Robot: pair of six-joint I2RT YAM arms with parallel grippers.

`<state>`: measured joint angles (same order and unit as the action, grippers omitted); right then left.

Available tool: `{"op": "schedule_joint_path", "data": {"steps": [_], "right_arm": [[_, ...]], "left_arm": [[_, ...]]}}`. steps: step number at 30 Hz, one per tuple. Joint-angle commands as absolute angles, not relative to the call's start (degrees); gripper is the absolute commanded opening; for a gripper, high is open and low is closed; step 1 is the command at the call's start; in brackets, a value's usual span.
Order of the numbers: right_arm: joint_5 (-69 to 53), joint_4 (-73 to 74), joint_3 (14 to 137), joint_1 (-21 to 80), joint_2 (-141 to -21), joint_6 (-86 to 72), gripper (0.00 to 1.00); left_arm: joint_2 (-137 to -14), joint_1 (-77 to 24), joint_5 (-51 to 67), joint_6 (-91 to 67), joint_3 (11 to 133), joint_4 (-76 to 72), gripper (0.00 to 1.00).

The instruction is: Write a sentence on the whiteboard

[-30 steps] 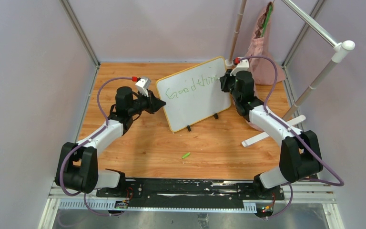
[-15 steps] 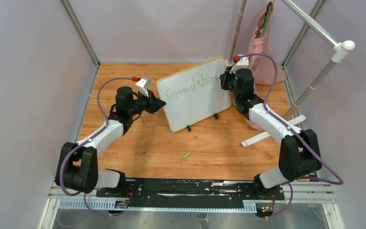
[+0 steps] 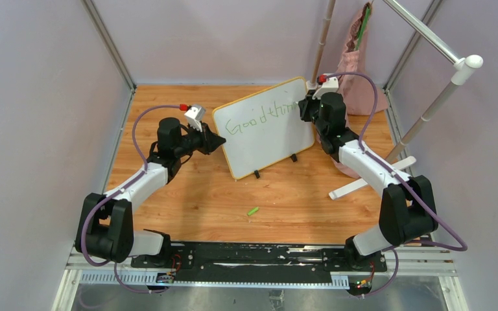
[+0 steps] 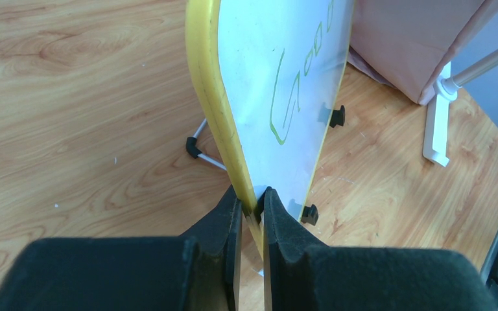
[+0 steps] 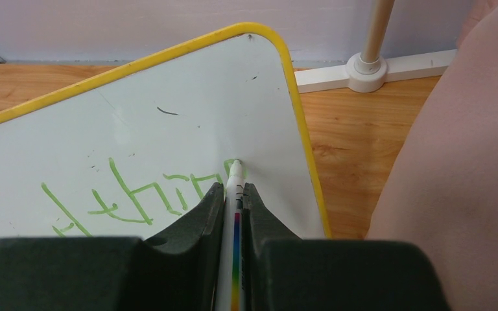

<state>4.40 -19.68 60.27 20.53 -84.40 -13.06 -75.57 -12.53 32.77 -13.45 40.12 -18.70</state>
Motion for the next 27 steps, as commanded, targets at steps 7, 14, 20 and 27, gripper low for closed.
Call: {"op": "schedule_joint_path", "data": {"steps": [7, 14, 20, 27], "right_arm": [[5.36, -20.38, 59.26, 19.86, -84.68, -13.17, 0.0], [5.11, -20.74, 57.17, 19.91, -83.91, -13.73, 0.0], [5.31, -21.02, 55.48, 20.0, -83.28, -13.98, 0.0], [4.7, -20.84, 55.08, 21.37, -83.52, -13.54, 0.0]], "left_arm": [[-75.32, -12.83, 28.56, -6.86, 39.64, -17.05, 0.0], [-75.25, -12.92, 28.56, -6.93, 39.66, -17.05, 0.0], [-75.25, -12.92, 28.56, -7.01, 39.77, -17.05, 0.0], [-75.01, -13.07, 28.61, -7.03, 39.64, -17.06, 0.0]]}}
